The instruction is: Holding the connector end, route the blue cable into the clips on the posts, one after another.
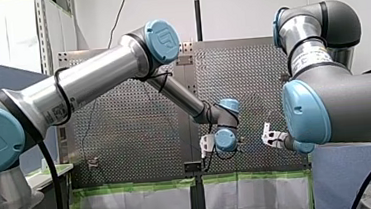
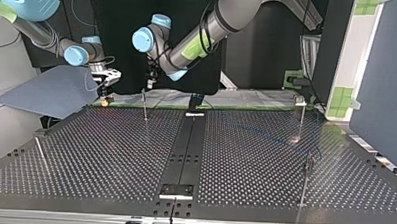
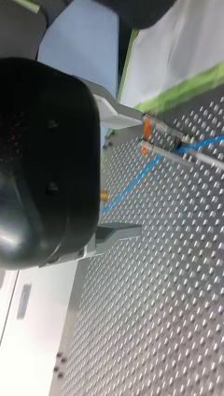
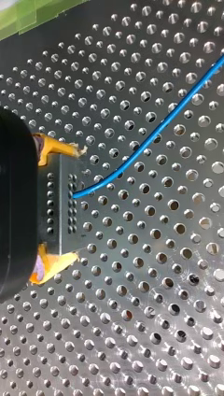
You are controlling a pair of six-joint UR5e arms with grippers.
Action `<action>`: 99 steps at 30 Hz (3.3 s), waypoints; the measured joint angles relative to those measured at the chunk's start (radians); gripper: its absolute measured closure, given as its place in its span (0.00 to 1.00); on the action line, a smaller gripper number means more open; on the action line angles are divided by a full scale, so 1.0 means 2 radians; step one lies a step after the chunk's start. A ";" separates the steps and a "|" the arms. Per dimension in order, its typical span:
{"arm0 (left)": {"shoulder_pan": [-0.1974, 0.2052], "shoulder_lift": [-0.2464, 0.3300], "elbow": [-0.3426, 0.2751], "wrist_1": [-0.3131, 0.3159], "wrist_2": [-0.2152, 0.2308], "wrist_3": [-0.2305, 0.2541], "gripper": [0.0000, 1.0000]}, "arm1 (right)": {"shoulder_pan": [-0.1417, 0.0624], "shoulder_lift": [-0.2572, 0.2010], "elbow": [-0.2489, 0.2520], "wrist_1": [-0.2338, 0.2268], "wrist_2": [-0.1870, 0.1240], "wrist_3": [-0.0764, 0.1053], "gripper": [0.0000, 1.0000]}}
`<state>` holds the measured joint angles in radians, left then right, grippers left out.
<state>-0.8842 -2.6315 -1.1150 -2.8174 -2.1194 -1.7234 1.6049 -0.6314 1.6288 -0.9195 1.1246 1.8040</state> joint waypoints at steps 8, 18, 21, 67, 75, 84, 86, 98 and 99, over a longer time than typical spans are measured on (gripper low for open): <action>0.006 0.034 -0.034 0.034 0.008 -0.018 0.01 | 0.000 0.000 0.000 0.001 0.000 0.000 1.00; 0.013 0.077 -0.077 0.077 0.015 -0.057 0.01 | 0.002 0.000 0.000 0.001 0.000 0.001 1.00; 0.013 0.089 -0.089 0.087 0.006 -0.054 0.01 | 0.002 0.000 0.000 0.001 0.000 0.001 1.00; 0.020 0.299 -0.299 0.180 0.043 -0.045 0.01 | 0.005 0.000 0.000 0.003 0.000 0.001 1.00; 0.020 0.330 -0.330 0.180 0.042 -0.044 0.01 | 0.005 0.000 0.000 0.004 0.000 0.000 1.00; 0.020 0.371 -0.371 0.177 0.043 -0.044 0.01 | 0.005 0.000 0.000 0.004 -0.001 0.001 1.00; 0.020 0.379 -0.379 0.176 0.042 -0.044 0.01 | 0.005 0.000 0.000 0.004 -0.002 0.001 1.00; 0.020 0.430 -0.430 0.174 0.042 -0.044 0.01 | 0.006 0.000 0.000 0.005 -0.005 0.000 1.00; 0.020 0.434 -0.434 0.174 0.042 -0.044 0.01 | 0.006 0.000 0.001 0.005 -0.005 -0.001 1.00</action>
<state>-0.8441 -1.7645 -1.9821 -2.4695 -2.0345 -1.8116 1.6161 -0.6313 1.6298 -0.9091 1.1155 1.8030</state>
